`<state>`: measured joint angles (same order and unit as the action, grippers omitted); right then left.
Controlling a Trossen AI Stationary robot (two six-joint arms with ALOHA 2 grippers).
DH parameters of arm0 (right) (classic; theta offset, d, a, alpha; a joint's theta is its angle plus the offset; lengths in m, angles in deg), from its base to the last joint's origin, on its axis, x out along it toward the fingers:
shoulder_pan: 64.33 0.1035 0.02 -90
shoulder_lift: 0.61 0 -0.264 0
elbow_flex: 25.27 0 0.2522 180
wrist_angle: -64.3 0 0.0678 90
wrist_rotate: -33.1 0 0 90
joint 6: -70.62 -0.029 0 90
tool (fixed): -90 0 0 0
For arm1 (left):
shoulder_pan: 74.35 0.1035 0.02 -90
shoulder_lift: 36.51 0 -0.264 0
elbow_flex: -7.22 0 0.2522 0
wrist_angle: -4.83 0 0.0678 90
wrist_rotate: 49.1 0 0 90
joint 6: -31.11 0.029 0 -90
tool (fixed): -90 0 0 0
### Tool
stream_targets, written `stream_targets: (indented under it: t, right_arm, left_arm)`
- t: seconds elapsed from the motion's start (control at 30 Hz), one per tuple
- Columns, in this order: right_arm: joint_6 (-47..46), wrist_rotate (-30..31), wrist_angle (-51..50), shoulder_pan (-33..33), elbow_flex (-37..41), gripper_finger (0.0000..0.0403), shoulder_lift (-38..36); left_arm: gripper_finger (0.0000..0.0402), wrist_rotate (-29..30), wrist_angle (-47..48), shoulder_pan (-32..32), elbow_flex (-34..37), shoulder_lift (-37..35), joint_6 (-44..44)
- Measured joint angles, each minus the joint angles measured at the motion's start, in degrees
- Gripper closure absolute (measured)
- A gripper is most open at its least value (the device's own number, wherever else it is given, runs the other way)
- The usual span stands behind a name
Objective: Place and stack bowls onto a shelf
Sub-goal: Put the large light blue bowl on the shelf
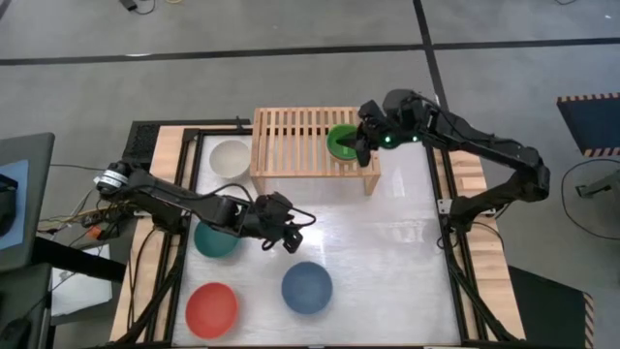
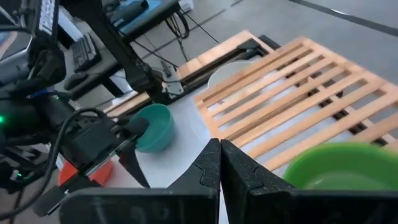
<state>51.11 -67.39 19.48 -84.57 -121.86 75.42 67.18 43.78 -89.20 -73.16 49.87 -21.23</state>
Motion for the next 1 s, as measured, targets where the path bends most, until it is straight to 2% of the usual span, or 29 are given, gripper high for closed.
stream_targets:
  t: [0.17, 0.3, 0.53, 0.73, 0.9, 1.0]
  right_arm:
    - [-4.9, 8.7, -4.6, 4.5, 0.0, 0.0373, 0.0]
    - [-7.9, 15.4, -11.4, 8.5, 0.0, 0.0358, -0.8]
    - [-17.1, 26.2, -21.6, 18.3, -0.1, 0.0325, -2.2]
    - [-25.1, 31.8, -26.0, 25.5, 0.0, 0.0289, -3.7]
    - [-28.9, 36.5, -27.0, 28.5, 0.0, 0.0256, -4.4]
    - [-29.1, 36.7, -27.2, 28.8, 0.0, 0.0240, -4.6]
  left_arm:
    - [0.0226, -0.9, -11.0, -0.1, 6.3, 0.0, 2.7]
    - [0.0226, -4.7, -20.7, -0.3, 10.6, 1.4, 6.3]
    - [0.0226, -15.1, -21.0, -1.1, 11.1, 9.1, 12.1]
    - [0.0226, -22.6, -21.5, -1.3, 11.0, 12.3, 15.6]
    - [0.0226, -22.1, -20.6, -0.9, 11.0, 11.3, 16.3]
    - [0.0226, -22.0, -20.6, -0.1, 11.0, 9.1, 16.2]
